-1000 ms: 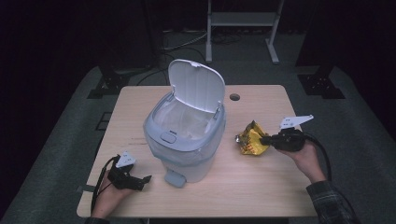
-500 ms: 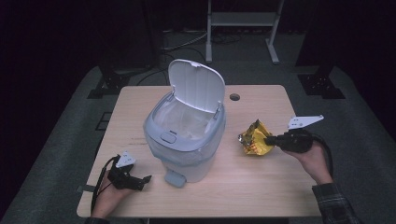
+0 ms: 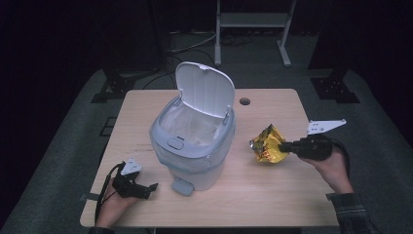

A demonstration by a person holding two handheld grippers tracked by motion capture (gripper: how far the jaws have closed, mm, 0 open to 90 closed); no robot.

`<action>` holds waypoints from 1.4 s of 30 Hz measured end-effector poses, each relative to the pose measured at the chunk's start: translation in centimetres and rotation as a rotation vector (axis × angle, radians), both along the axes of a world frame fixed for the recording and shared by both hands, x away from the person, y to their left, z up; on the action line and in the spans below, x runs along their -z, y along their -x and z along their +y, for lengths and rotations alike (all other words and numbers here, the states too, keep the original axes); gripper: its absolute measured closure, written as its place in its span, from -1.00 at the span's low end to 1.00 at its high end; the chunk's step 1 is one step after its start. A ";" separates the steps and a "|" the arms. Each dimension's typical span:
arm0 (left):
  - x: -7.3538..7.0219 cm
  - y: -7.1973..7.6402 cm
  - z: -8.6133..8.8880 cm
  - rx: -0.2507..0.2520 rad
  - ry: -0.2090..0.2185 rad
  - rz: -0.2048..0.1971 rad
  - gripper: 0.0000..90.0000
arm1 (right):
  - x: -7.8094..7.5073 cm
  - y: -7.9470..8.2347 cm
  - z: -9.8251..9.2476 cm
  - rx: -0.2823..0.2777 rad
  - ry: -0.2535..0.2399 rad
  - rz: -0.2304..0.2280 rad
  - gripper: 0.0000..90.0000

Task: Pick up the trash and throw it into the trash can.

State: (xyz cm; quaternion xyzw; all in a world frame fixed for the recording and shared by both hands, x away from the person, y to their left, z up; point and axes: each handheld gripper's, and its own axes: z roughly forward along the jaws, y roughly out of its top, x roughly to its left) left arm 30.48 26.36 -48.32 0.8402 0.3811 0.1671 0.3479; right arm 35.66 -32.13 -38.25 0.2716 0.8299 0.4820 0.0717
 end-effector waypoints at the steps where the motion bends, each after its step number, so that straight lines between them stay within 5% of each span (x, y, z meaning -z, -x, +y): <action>1: 0.0 0.0 0.0 0.000 0.000 0.000 -1.00 | -0.1 0.1 0.0 -0.004 -0.004 -0.002 0.92; 42: 0.0 0.0 0.0 0.000 0.000 -0.001 -1.00 | -6.9 3.3 0.6 -0.188 -0.197 -0.081 0.92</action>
